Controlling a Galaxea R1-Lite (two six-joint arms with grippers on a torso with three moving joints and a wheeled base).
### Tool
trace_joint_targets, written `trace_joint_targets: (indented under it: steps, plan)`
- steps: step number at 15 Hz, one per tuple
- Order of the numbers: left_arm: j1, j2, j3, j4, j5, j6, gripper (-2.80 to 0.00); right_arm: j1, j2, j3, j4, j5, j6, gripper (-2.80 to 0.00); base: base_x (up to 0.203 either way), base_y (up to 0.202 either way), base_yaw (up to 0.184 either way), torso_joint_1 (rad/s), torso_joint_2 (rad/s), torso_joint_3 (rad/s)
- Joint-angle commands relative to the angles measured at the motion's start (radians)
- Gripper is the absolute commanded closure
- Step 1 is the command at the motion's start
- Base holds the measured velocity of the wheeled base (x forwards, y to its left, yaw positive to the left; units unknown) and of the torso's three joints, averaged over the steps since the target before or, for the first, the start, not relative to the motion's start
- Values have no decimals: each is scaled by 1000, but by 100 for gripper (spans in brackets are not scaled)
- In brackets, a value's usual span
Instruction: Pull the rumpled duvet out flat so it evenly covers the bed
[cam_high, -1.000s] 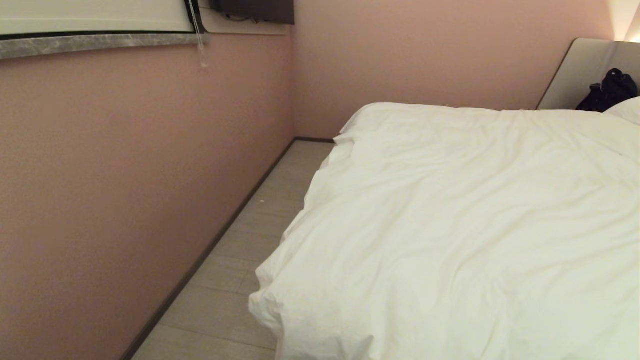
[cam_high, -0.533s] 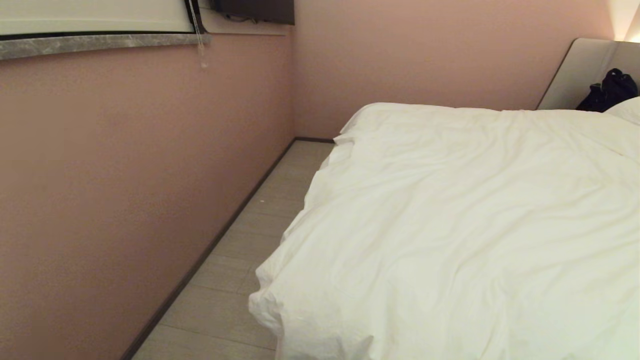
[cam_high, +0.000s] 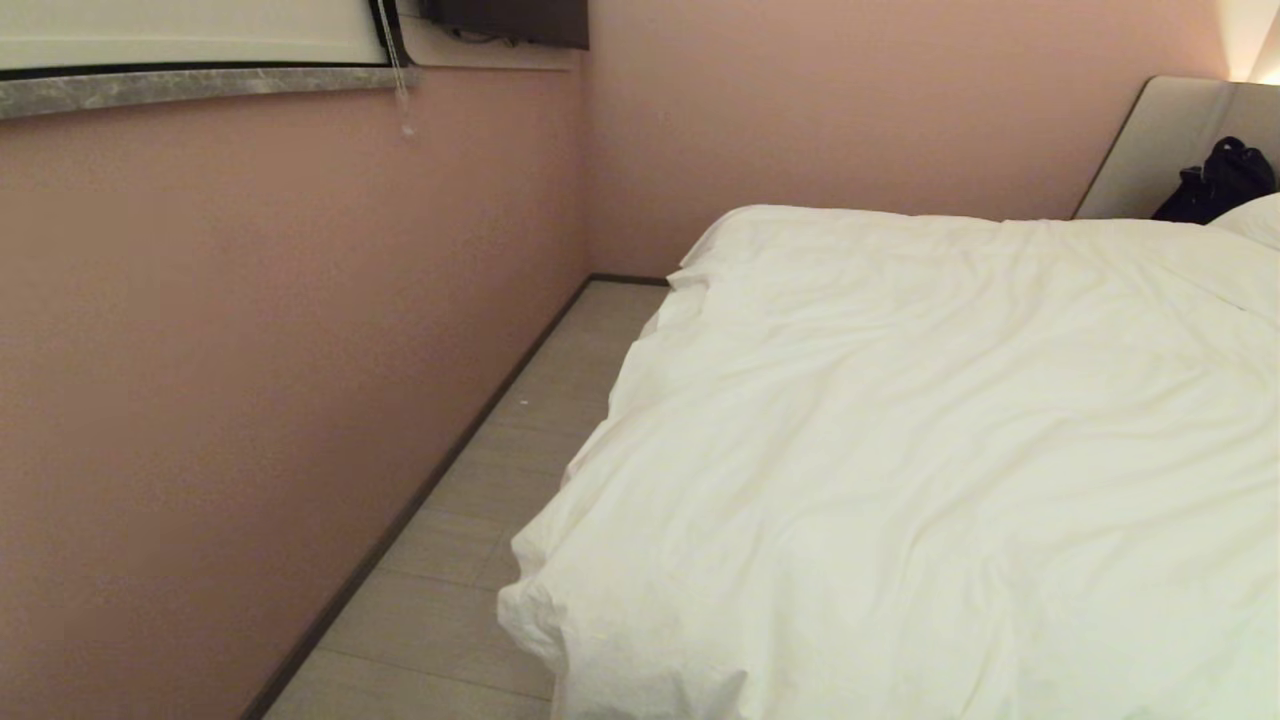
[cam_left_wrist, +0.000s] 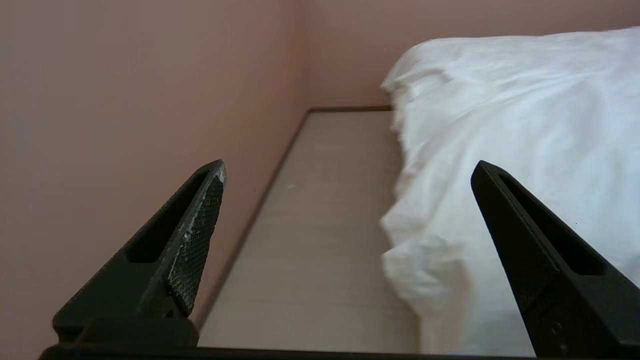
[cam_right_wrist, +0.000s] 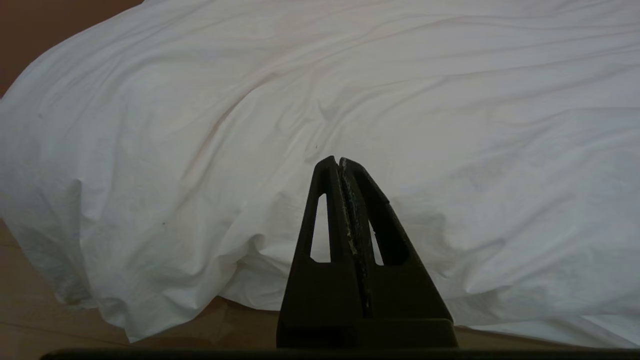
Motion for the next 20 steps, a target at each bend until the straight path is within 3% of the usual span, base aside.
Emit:
trace_joint_targets:
  steps: [1, 3, 6, 10, 20]
  plan:
    - [0, -2, 6, 2, 35, 5, -280, 0, 1, 0, 0, 0, 0, 0, 0, 0, 0, 0, 0, 0]
    - [0, -2, 6, 29, 58, 7, -280, 0, 1, 0, 0, 0, 0, 0, 0, 0, 0, 0, 0, 0]
    - [0, -2, 6, 156, 88, 7, -280, 0, 1, 0, 0, 0, 0, 0, 0, 0, 0, 0, 0, 0]
    - [0, -2, 7, 233, 84, 0, -280, 0, 1, 0, 0, 0, 0, 0, 0, 0, 0, 0, 0, 0]
    - [0, -2, 7, 241, 83, -24, -280, 0, 1, 0, 0, 0, 0, 0, 0, 0, 0, 0, 0, 0]
